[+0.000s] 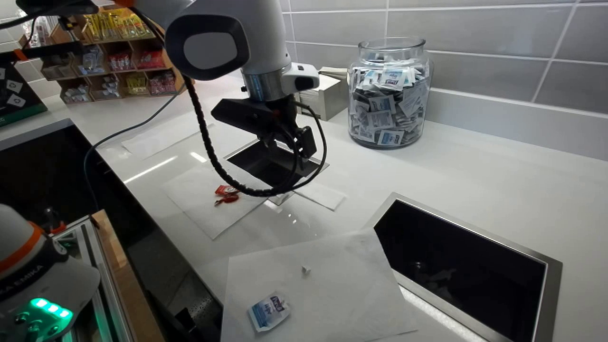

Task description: Fold the rectangular white serviette, pick up the rectangular white serviette and put it in the left bin

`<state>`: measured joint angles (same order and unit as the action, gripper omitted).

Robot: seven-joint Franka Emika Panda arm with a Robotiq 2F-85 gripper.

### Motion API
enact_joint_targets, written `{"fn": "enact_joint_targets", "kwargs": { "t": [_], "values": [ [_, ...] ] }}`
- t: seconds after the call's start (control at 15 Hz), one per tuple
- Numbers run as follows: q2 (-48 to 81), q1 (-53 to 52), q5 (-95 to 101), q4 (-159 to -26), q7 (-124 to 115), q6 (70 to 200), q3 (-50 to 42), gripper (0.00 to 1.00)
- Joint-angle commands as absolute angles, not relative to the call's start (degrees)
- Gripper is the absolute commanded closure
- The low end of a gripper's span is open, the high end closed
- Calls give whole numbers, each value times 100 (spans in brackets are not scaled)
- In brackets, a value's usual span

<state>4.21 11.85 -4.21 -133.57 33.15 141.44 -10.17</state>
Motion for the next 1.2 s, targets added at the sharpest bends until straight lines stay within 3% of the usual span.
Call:
{"fn": "enact_joint_targets", "kwargs": {
  "t": [0.0, 1.13],
  "values": [
    [712, 1344, -848, -13266, 3795, 14189, -1010, 0],
    [1566, 1839, -789, -12607, 3824, 14155, -928, 0]
  ]
}}
